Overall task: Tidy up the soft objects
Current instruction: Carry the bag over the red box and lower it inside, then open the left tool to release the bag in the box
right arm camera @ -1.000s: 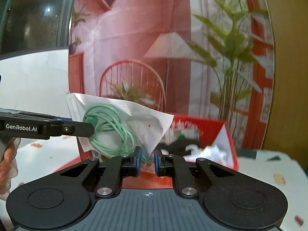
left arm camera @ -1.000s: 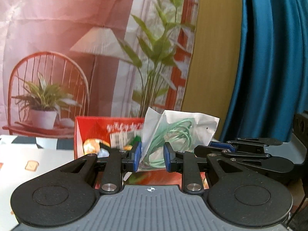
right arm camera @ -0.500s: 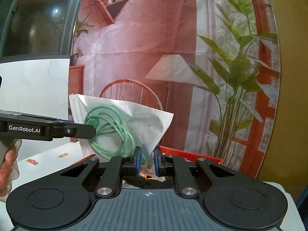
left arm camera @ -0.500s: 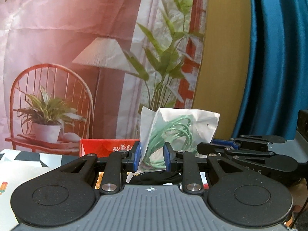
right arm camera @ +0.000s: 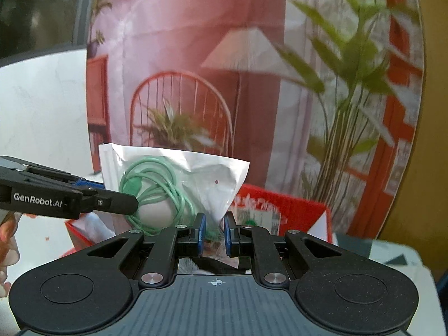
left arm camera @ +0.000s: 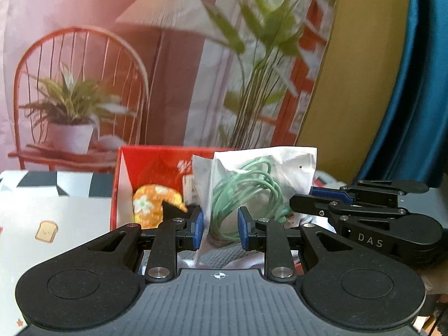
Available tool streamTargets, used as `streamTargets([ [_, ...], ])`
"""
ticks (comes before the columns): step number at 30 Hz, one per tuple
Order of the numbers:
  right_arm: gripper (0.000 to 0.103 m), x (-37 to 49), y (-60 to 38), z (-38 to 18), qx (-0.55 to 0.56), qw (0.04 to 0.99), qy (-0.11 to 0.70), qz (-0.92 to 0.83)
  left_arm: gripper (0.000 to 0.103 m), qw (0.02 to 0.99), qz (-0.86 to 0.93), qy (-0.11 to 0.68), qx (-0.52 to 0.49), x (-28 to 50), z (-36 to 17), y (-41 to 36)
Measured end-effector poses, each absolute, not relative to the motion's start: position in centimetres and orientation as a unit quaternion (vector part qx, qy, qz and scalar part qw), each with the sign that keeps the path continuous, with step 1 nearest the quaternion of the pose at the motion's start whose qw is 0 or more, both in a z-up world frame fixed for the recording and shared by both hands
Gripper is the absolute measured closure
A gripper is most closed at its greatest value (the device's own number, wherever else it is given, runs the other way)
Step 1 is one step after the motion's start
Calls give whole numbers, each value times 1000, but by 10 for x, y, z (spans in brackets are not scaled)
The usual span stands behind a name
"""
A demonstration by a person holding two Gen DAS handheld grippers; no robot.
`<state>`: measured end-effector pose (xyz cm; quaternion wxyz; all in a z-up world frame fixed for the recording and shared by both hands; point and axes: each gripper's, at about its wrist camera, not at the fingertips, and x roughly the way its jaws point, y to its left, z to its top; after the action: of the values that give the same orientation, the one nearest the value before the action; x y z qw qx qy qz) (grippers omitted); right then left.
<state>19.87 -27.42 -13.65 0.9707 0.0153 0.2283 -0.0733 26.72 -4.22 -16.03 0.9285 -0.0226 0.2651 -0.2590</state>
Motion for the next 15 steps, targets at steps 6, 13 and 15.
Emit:
streamTargets([
  [6, 90, 218, -285, -159, 46, 955, 284, -71, 75, 917, -253, 309, -16, 287, -179, -46],
  [13, 90, 236, -285, -176, 48, 939, 331, -84, 75, 908, -236, 346, 16, 304, -196, -58],
  [15, 90, 240, -285, -179, 52, 936, 337, -88, 75, 907, -234, 351, 11, 308, -198, -58],
])
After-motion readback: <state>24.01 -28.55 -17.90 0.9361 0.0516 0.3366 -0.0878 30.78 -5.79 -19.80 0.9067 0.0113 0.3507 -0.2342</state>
